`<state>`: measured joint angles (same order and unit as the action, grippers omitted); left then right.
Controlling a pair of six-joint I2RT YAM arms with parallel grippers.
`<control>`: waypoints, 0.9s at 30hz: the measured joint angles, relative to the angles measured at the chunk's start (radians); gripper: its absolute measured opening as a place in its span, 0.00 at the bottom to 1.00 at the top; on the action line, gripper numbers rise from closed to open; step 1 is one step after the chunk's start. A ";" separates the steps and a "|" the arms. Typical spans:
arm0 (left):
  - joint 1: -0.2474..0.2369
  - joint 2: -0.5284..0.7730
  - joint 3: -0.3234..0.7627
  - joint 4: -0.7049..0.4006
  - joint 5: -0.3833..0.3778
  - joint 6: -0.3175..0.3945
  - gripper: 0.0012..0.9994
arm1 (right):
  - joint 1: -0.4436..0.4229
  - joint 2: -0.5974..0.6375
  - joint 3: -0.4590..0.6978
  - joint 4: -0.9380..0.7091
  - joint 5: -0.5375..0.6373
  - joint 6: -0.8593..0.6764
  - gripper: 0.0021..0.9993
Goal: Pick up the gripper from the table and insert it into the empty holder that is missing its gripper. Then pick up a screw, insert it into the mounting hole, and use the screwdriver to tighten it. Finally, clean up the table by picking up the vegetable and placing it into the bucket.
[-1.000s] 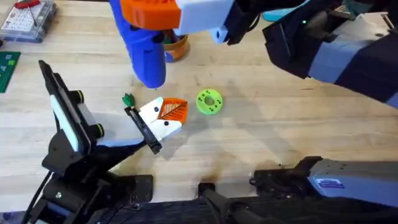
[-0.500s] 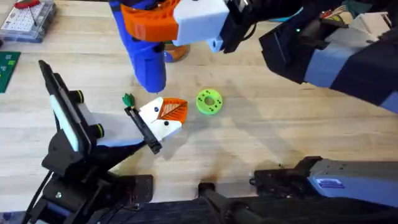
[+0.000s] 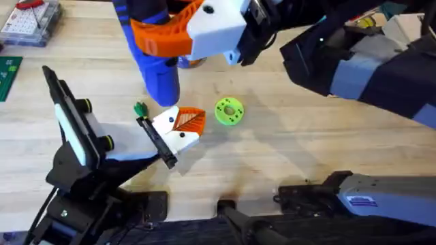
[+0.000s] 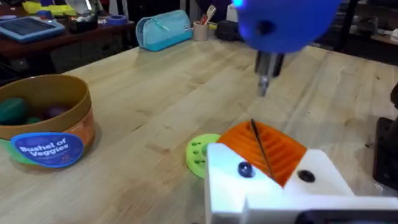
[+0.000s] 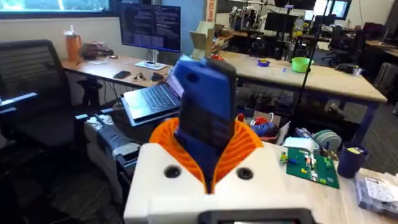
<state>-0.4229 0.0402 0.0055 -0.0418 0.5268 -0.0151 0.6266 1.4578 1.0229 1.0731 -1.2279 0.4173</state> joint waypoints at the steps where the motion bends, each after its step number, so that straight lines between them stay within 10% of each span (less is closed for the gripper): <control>1: 0.000 0.000 0.000 0.000 0.000 0.000 0.01 | 0.000 0.000 0.000 0.000 0.000 -0.001 0.02; 27: 0.000 0.000 0.000 0.000 0.000 0.000 0.01 | 0.016 0.000 -0.041 0.001 0.001 -0.023 0.02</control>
<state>-0.4229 0.0400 0.0055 -0.0418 0.5266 -0.0151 0.6423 1.4582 0.9818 1.0744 -1.2274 0.3941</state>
